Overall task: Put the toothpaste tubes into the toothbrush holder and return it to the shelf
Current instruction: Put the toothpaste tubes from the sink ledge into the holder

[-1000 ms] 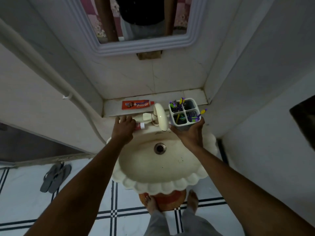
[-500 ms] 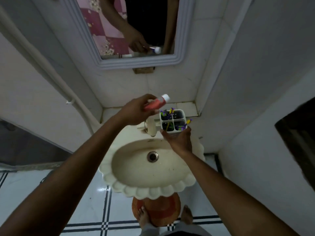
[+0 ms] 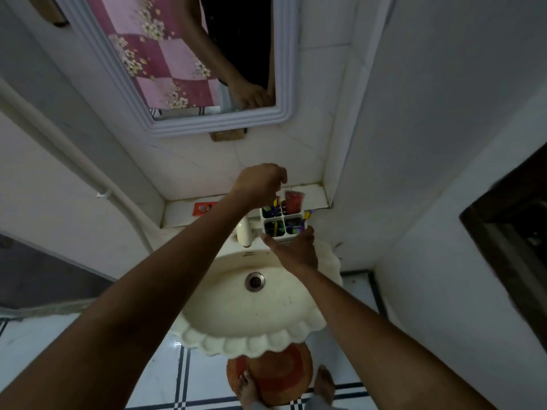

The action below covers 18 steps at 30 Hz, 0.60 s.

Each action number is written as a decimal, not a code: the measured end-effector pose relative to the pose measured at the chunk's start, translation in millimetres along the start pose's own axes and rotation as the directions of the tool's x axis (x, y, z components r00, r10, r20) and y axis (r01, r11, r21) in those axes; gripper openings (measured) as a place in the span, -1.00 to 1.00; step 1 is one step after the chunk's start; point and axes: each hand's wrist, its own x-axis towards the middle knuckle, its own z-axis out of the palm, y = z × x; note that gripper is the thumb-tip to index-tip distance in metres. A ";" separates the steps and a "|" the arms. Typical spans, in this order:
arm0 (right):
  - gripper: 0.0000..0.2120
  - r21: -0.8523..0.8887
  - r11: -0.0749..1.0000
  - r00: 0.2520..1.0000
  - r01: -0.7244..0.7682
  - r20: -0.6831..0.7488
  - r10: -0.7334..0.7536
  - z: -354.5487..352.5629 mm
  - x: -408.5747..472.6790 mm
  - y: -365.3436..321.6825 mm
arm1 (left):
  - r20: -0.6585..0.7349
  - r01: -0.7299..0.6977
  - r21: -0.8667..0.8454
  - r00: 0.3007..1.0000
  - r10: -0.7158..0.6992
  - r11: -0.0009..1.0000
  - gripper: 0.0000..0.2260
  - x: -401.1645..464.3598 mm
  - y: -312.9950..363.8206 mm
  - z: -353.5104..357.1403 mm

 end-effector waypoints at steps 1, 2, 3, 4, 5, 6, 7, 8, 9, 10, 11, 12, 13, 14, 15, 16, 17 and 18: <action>0.26 0.005 1.000 1.000 0.004 -0.002 -0.004 -1.3 0.5 1.6 | -0.039 0.071 -0.161 0.996 -0.078 0.984 -0.76 -3.0 -7.1 1.0; 0.26 0.014 1.000 1.000 0.007 -0.008 -0.006 -2.7 1.4 3.8 | -0.069 0.139 -0.317 0.983 -0.169 0.938 -0.81 -7.3 -16.2 4.3; 0.27 0.020 1.000 1.000 0.010 -0.017 -0.010 -4.0 2.3 5.9 | -0.091 0.194 -0.438 0.962 -0.258 0.878 -0.84 -12.9 -27.3 8.7; 0.27 0.023 1.000 1.000 0.015 -0.025 -0.014 -4.4 3.1 7.4 | -0.099 0.243 -0.514 0.936 -0.338 0.823 -0.85 -19.9 -41.0 13.8; 0.27 0.022 1.000 0.999 0.020 -0.029 -0.019 -4.4 3.1 8.1 | -0.099 0.286 -0.554 0.910 -0.402 0.782 -0.86 -28.2 -57.5 21.4; 0.25 0.019 1.000 0.999 0.023 -0.035 -0.023 -4.5 2.8 8.6 | -0.087 0.328 -0.563 0.889 -0.449 0.759 -0.86 -37.9 -73.9 30.2; 0.23 0.017 1.000 0.999 0.025 -0.044 -0.024 -7.3 1.4 10.2 | -0.072 0.364 -0.554 0.875 -0.479 0.749 -0.87 -48.5 -86.9 40.0; 0.21 0.013 1.000 0.998 0.027 -0.055 -0.027 -4.9 1.3 9.0 | -0.050 0.397 -0.536 0.866 -0.498 0.745 -0.88 -58.5 -103.9 50.1; 0.20 0.009 1.000 0.998 0.028 -0.064 -0.028 -0.5 2.5 7.9 | -0.024 0.424 -0.514 0.862 -0.507 0.745 -0.87 -66.8 -121.3 60.7; 0.19 0.008 1.000 0.997 0.028 -0.072 -0.027 -1.3 2.3 9.8 | 0.003 0.445 -0.492 0.860 -0.510 0.748 -0.85 -73.1 -130.8 71.2; 0.18 0.008 1.000 0.996 0.030 -0.078 -0.029 -1.1 2.2 10.4 | 0.034 0.466 -0.471 0.858 -0.512 0.749 -0.84 -77.1 -138.7 79.9; 0.19 0.007 1.000 0.996 0.029 -0.084 -0.028 0.6 2.6 10.5 | 0.060 0.482 -0.461 0.855 -0.515 0.745 -0.82 -78.3 -146.2 86.7; 0.20 0.007 1.000 0.995 0.028 -0.094 -0.027 4.2 3.7 10.6 | 0.084 0.496 -0.461 0.850 -0.520 0.736 -0.81 -77.6 -155.0 94.1; 0.20 0.010 1.000 0.994 0.027 -0.103 -0.026 5.6 4.1 10.7 | 0.098 0.502 -0.462 0.848 -0.520 0.731 -0.80 -76.3 -161.4 99.6; 0.20 0.015 0.999 0.993 0.030 -0.113 -0.028 6.3 3.9 10.7 | 0.104 0.500 -0.460 0.851 -0.515 0.734 -0.77 -74.0 -166.9 105.3; 0.19 0.021 0.999 0.992 0.033 -0.122 -0.030 8.6 4.0 10.2 | 0.101 0.484 -0.448 0.862 -0.496 0.751 -0.73 -70.7 -174.1 112.7; 0.18 0.026 0.999 0.991 0.033 -0.127 -0.030 11.1 4.7 10.5 | 0.092 0.462 -0.422 0.878 -0.470 0.780 -0.68 -66.3 -181.1 120.6; 0.17 0.031 0.999 0.991 0.034 -0.128 -0.029 11.0 4.4 10.3 | 0.088 0.441 -0.379 0.892 -0.443 0.814 -0.64 -61.9 -185.4 126.3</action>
